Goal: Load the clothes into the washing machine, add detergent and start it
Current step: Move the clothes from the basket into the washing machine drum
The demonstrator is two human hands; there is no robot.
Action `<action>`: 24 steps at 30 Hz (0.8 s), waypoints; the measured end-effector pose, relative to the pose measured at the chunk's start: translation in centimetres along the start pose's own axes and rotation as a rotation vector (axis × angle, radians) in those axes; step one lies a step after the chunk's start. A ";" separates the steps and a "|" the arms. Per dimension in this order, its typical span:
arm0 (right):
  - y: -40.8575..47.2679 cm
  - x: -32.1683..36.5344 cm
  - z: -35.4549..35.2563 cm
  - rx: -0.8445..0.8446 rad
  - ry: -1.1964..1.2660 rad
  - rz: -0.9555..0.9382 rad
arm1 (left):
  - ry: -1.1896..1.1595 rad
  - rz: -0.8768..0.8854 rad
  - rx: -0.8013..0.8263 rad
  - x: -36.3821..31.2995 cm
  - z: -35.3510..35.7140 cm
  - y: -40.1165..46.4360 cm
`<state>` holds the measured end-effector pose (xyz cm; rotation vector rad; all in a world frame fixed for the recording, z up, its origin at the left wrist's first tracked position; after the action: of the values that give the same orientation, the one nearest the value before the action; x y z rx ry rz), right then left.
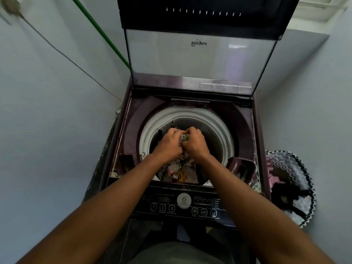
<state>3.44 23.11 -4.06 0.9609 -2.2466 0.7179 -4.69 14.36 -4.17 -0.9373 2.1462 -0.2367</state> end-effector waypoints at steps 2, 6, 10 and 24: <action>0.0 -0.3 -0.3 -0.010 0.001 -0.007 | 0.022 -0.007 -0.009 -0.1 0.3 0.3; -0.1 -0.8 -1.1 -0.049 0.004 -0.017 | 0.015 0.013 -0.029 -0.9 0.3 0.4; -0.6 -1.7 -2.7 -0.131 0.009 -0.036 | 0.018 0.049 -0.039 -2.3 0.4 0.5; -5.9 -7.5 -12.6 -0.477 -0.028 -0.036 | -0.015 0.328 -0.052 -14.1 5.1 0.2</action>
<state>16.00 31.32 0.83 0.7722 -2.2672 0.1341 5.01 24.88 0.38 -0.5995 2.2616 -0.0112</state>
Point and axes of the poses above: each hand's wrist, its own y-axis towards the middle knuckle, its own z-axis out of the palm, x = y × z, the point moved 4 cm from there along y, towards the middle knuckle, and after that the axes turned 12 degrees about -z, right-handed, at the moved point
